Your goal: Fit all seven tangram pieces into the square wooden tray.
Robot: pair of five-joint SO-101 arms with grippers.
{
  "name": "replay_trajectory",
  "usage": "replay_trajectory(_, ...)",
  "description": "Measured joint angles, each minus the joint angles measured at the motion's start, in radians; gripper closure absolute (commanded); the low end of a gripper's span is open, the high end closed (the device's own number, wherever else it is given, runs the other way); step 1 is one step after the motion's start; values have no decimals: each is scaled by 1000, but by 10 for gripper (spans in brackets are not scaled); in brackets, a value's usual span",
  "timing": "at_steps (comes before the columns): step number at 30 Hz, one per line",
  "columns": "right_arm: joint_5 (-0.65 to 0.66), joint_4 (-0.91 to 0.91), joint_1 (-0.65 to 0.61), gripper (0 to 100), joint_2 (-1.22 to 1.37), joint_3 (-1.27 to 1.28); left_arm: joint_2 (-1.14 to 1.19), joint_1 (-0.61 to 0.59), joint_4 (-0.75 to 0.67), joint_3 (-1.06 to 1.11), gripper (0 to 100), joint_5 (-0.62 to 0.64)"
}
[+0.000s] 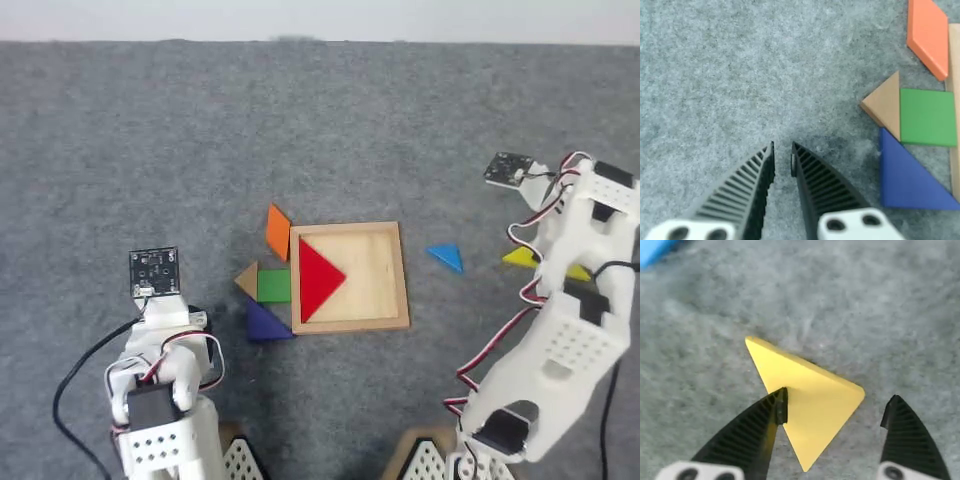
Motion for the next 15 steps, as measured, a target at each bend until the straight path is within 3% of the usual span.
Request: replay_trajectory(15, 6, 17, 14, 692, 29, -8, 0, 0, 0, 0, 950, 0)
